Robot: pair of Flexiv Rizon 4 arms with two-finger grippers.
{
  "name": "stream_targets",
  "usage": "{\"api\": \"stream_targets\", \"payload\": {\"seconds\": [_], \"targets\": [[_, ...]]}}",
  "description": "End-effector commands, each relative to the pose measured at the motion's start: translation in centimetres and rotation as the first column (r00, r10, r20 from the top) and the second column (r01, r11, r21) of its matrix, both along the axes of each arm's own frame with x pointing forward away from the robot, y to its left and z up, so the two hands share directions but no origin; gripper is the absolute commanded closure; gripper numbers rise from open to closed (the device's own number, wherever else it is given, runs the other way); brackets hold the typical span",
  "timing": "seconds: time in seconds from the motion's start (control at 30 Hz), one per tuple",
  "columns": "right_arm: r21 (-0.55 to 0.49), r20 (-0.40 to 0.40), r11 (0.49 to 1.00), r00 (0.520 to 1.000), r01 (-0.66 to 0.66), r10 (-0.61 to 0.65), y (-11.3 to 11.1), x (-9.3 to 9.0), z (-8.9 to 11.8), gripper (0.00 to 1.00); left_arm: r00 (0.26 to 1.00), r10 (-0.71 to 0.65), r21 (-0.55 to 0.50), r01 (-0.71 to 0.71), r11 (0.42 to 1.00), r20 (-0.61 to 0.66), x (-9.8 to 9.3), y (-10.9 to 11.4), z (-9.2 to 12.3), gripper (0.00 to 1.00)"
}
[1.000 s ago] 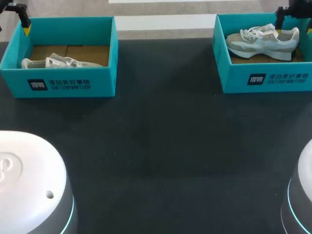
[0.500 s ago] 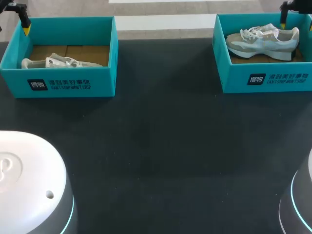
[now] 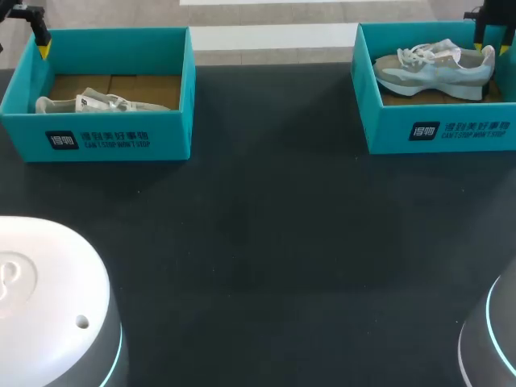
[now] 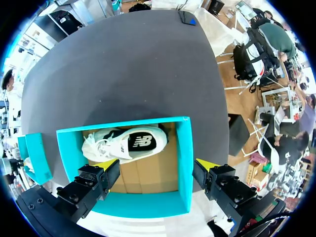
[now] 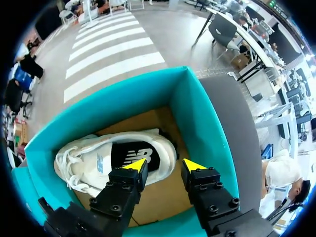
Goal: Take the shoe out of the shoebox, open the shoe tongue, remove and reinsert the insole, then place the shoe into the shoebox
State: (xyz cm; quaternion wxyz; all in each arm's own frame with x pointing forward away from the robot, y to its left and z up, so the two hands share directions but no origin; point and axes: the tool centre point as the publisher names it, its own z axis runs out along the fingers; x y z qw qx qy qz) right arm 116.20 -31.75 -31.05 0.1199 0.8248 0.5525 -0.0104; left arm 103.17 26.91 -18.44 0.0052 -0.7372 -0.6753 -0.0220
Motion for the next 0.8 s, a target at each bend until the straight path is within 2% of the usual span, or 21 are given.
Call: {"api": "stream_targets", "payload": {"seconds": [0.03, 0.4, 0.63, 0.67, 0.7, 0.73, 0.77, 0.8], "targets": [[0.010, -0.024, 1.000, 1.000, 0.002, -0.002, -0.7, 0.8, -1.2, 0.58, 1.000, 0.000, 0.001, 0.000, 1.000, 0.000, 0.0, 0.0, 0.0, 0.00], [-0.001, -0.075, 1.000, 0.997, -0.022, 0.022, -1.0, 1.2, -4.2, 0.60, 1.000, 0.000, 0.001, 0.000, 1.000, 0.000, 0.0, 0.0, 0.0, 0.00], [-0.008, -0.106, 0.999, 0.994, -0.035, 0.034, -1.2, 1.4, -5.2, 0.62, 1.000, 0.000, 0.001, 0.000, 1.000, 0.000, 0.0, 0.0, 0.0, 0.00], [-0.015, -0.110, 0.999, 0.993, -0.037, 0.035, -1.3, 1.3, -5.2, 0.64, 1.000, 0.000, 0.001, 0.000, 1.000, 0.000, 0.0, 0.0, 0.0, 0.00], [-0.016, -0.110, 0.999, 0.993, -0.036, 0.034, -1.4, 1.3, -5.1, 0.71, 1.000, 0.000, 0.001, 0.000, 1.000, 0.000, 0.0, 0.0, 0.0, 0.00], [-0.022, -0.111, 0.999, 0.993, -0.038, 0.035, -1.5, 1.3, -5.0, 0.82, 1.000, 0.000, 0.001, 0.000, 1.000, 0.000, 0.0, 0.0, 0.0, 0.00], [-0.027, -0.114, 0.999, 0.993, -0.043, 0.039, -1.5, 1.3, -4.9, 0.99, 1.000, 0.000, 0.001, 0.000, 1.000, 0.000, 0.0, 0.0, 0.0, 0.00], [-0.030, -0.118, 0.998, 0.992, -0.048, 0.044, -1.5, 1.3, -4.9, 1.00, 1.000, 0.000, 0.001, 0.000, 1.000, 0.000, 0.0, 0.0, 0.0, 0.00]]}}
